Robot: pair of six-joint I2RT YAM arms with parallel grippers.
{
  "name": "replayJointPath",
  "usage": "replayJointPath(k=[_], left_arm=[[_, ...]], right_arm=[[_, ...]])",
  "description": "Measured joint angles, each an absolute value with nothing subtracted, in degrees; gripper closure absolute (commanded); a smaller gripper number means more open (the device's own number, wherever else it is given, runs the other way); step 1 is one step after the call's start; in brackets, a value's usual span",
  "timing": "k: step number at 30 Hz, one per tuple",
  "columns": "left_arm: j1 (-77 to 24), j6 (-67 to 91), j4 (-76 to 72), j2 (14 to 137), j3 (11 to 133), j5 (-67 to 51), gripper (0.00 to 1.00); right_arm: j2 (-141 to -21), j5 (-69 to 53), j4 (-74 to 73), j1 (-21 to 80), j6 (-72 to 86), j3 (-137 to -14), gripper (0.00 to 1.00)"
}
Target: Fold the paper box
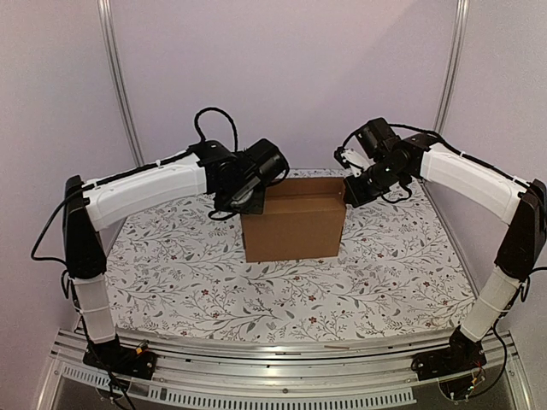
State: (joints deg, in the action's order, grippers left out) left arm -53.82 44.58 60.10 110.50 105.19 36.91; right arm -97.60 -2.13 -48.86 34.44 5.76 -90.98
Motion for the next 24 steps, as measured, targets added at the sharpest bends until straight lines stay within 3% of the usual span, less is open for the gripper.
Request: replayJointPath(k=[24], left_arm=[[-54.83, 44.16, 58.59, 110.48, 103.11, 40.23, 1.00]], right_arm=[[-96.03, -2.02, -47.03, 34.72, 4.80, -88.44, 0.97]])
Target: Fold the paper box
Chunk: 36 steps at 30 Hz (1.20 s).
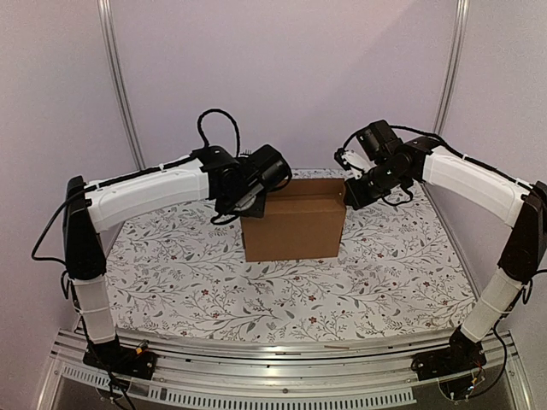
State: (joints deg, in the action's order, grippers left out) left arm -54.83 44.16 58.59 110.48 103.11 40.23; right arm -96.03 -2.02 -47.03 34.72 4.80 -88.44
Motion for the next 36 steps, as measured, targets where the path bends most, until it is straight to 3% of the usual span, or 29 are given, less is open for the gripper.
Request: replayJointPath(k=[29, 33, 36], left_arm=[[-56.05, 44.66, 55.81, 110.15, 99.29, 43.79, 1.00], [-56.18, 44.93, 55.42, 110.04, 98.72, 44.18, 1.00], [-56.21, 45.08, 55.22, 109.84, 98.39, 44.23, 1.00]], right_arm=[[-94.00, -2.00, -43.97, 35.07, 3.73, -83.70, 0.96], [-93.49, -2.02, -43.66, 35.14, 3.62, -83.07, 0.90], [-93.06, -1.96, -43.81, 35.18, 3.25, -82.76, 0.81]])
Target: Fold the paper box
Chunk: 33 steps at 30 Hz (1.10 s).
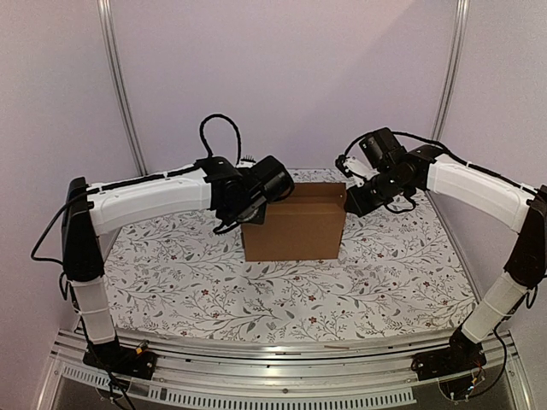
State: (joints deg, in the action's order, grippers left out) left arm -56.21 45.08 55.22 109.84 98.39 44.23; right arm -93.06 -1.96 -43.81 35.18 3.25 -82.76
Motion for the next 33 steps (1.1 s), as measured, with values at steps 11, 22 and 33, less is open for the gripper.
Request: replayJointPath(k=[11, 22, 33], left_arm=[[-56.47, 45.10, 54.54, 109.73, 97.95, 44.14, 1.00], [-56.58, 45.04, 54.24, 109.71, 97.76, 44.21, 1.00], [-56.58, 44.64, 54.17, 109.73, 97.76, 44.21, 1.00]], right_arm=[[-89.58, -2.28, -56.97, 35.64, -1.78, -84.99, 0.57], [-89.34, -7.53, -65.08, 35.64, -20.60, -101.54, 0.38], [-100.62, -9.67, -61.78, 35.88, -50.81, -105.80, 0.44]])
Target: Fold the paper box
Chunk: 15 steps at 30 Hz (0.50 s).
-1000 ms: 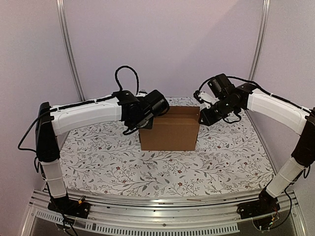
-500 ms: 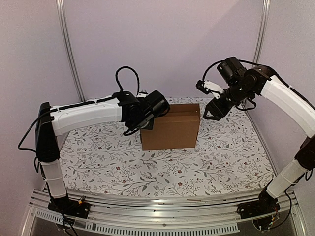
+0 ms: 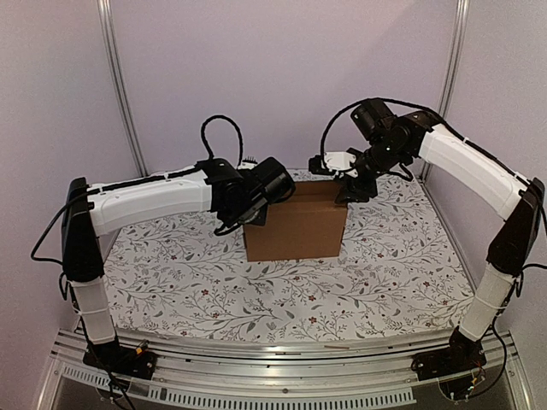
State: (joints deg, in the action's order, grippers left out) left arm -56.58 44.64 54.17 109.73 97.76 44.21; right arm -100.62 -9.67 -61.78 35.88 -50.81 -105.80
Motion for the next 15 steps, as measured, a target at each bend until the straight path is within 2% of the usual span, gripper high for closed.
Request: replayJointPath(k=[15], left_arm=[[-56.58, 44.12, 54.15, 109.71, 97.76, 44.21, 1.00]], right_arm=[[-102.67, -9.47, -54.87, 35.94, -59.68, -106.24, 0.45]])
